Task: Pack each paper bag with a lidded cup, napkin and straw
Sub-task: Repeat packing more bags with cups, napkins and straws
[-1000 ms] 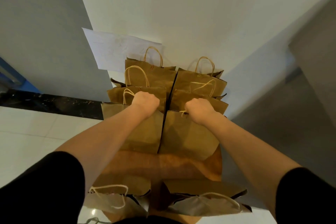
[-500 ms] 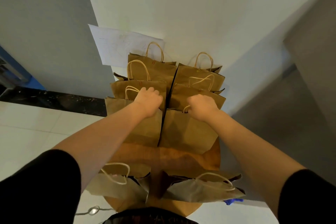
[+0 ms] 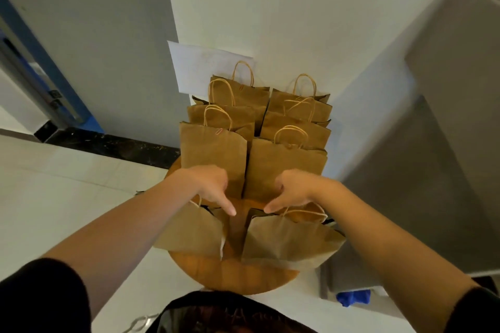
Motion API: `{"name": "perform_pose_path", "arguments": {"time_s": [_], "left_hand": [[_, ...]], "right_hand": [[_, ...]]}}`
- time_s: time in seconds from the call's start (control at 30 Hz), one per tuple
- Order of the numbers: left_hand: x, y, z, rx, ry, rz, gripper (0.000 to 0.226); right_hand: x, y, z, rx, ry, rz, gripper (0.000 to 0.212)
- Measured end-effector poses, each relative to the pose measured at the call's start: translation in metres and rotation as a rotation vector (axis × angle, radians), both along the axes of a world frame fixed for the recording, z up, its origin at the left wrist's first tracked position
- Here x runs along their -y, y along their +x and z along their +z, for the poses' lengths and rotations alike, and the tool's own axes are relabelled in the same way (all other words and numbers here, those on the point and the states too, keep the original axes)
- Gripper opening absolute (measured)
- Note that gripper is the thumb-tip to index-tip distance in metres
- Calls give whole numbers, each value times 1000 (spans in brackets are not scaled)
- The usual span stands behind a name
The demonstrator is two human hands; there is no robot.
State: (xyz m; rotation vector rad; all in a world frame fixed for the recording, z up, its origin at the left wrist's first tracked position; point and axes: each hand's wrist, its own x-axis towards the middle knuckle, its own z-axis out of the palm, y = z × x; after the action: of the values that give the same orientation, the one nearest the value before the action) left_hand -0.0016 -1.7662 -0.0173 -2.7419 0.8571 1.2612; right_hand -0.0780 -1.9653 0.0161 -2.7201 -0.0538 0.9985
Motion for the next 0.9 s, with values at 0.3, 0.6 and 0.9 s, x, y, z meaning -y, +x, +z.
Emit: {"name": "perform_pose_path", "arguments": {"time_s": [0.3, 0.6, 0.9], "left_hand": [[-5, -31, -29, 352, 290, -327, 14], [-9, -7, -41, 397, 229, -463, 16], [9, 36, -33, 468, 211, -565, 18]], "right_hand": [[-32, -14, -23, 5, -444, 246, 6], [-26, -1, -39, 132, -429, 198, 35], [-13, 35, -29, 265, -472, 175, 16]]}}
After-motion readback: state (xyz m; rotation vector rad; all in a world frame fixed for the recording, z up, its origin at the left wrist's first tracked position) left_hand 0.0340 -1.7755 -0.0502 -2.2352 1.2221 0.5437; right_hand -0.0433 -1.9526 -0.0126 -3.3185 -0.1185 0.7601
